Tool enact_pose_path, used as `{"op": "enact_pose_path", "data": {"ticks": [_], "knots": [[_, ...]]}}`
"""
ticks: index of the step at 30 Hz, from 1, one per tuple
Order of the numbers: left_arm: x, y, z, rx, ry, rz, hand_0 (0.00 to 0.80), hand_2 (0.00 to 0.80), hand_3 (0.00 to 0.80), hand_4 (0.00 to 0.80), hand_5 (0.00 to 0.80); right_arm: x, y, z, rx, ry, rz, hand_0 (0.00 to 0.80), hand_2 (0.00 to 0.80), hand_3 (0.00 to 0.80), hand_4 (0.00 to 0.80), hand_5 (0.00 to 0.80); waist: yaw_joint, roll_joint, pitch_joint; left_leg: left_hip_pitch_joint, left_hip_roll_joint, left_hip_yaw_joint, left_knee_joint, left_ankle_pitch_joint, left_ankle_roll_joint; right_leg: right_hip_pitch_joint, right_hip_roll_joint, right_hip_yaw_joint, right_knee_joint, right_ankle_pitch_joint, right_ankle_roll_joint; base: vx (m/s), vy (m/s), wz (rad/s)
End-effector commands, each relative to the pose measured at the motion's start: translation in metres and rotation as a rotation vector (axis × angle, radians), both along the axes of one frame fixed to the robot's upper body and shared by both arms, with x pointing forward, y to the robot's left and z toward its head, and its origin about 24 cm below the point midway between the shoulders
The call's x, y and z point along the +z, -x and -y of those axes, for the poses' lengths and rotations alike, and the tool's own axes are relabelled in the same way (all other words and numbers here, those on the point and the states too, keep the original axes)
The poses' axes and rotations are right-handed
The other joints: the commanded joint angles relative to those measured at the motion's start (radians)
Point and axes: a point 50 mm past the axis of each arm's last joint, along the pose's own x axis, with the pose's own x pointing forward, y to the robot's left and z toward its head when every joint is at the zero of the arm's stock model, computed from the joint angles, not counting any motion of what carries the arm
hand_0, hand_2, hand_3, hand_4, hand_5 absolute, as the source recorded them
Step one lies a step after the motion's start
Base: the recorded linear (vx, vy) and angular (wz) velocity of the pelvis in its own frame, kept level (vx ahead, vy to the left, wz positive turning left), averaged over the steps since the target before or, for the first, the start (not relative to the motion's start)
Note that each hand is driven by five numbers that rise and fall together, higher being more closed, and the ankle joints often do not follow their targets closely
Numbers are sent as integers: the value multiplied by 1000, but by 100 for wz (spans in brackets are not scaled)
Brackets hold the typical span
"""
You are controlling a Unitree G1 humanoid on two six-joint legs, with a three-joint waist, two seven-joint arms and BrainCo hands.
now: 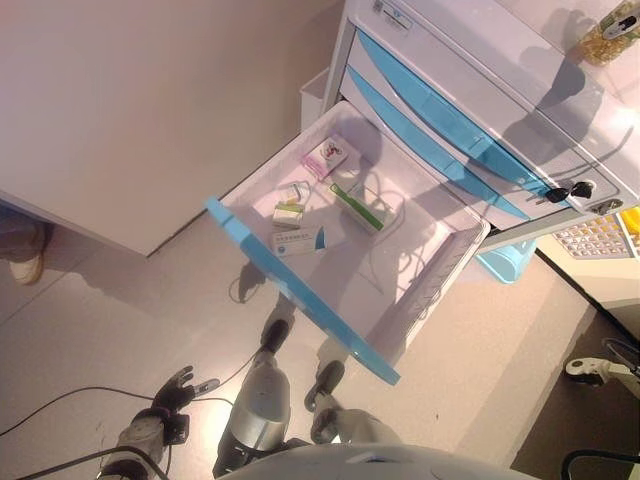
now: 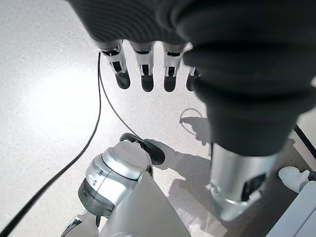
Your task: Open the drawer and pick up the medicine
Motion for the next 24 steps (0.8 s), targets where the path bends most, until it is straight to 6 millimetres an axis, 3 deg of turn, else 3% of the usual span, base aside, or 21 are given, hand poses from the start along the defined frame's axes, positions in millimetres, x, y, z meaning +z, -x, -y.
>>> {"op": "enact_pose_path", "data": {"ticks": [1,7,11,15,21,24], "knots": [[0,24,-12,-1,-32,-48,0,0,0,0,0,48,23,-2,-29,78,187,0,0,0,0,0,-4,-19,-1,-17,-36,24,-13,-96,26,-4,-22,-11,32,19,81,0,0,0],[-3,29,-13,-10,-49,-82,0,0,0,0,0,55,19,-18,148,33,313,0,0,0,0,0,-18,-21,-22,-1,-37,32,-13,-104,27,7,-23,-3,29,17,84,0,0,0],[-6,39,-15,-9,-60,-132,0,0,0,0,0,52,15,-25,252,26,310,0,0,0,0,0,-42,-22,-59,27,-37,45,-13,-114,30,22,-23,13,36,9,85,26,3,-9],[-10,45,-12,-29,-67,-180,0,0,0,0,0,44,11,-32,387,-91,309,0,0,0,0,0,-77,-19,-107,60,-40,61,-13,-123,36,39,-25,29,44,3,86,29,-5,-14],[-16,49,-4,-65,-65,-229,0,0,0,0,0,30,13,-18,438,-237,416,0,0,0,0,0,-135,3,-174,119,-42,100,-13,-146,43,68,-27,67,56,-7,87,7,-15,-22],[-19,51,1,-81,-54,-257,0,0,0,0,0,34,23,-11,464,-249,614,0,0,0,0,0,-168,21,-205,148,-41,125,-13,-154,46,79,-25,95,59,-8,89,-6,-8,-28]]}}
